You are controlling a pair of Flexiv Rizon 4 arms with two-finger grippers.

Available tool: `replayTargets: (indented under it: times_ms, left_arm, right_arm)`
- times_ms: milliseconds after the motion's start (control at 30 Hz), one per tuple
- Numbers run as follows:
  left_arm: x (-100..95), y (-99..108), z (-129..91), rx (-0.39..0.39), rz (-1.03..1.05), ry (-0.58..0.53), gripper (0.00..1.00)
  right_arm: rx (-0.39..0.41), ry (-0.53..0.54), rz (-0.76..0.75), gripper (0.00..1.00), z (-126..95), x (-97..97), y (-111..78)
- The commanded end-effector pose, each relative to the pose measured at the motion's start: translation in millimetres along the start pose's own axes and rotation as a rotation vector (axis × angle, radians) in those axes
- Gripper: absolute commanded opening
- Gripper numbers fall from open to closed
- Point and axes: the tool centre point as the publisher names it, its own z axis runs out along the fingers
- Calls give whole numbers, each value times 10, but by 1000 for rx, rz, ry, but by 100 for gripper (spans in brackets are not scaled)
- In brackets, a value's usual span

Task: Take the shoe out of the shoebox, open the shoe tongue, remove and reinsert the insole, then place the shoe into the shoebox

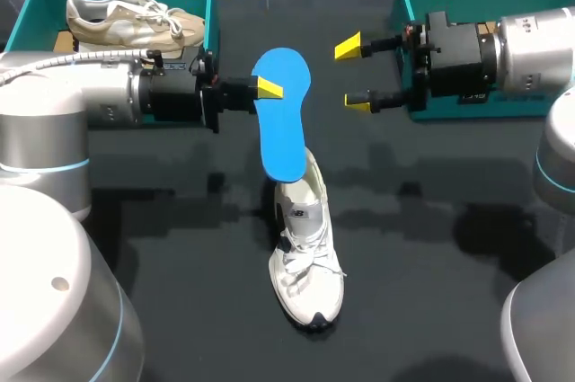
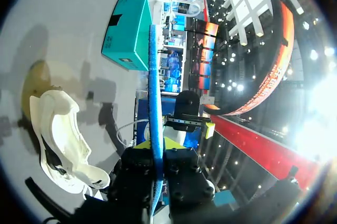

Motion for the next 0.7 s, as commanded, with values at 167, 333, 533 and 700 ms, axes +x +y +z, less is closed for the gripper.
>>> replayTargets:
  times_ms: [167,333,533,700]
  left_arm:
    - [31,-37,-49,-18,80,26,0]
    - [87,-26,-100,-3,228,60,0]
    - [148,-33,-151,39,454,135,0]
    - [159,-41,-161,62,610,151,0]
  right_arm:
    - [55,29,-30,100,72,-56,61]
    - [73,39,-30,100,76,-67,66]
    - [95,58,-47,100,78,-88,81]
    - [110,71,-59,100,79,-96,93]
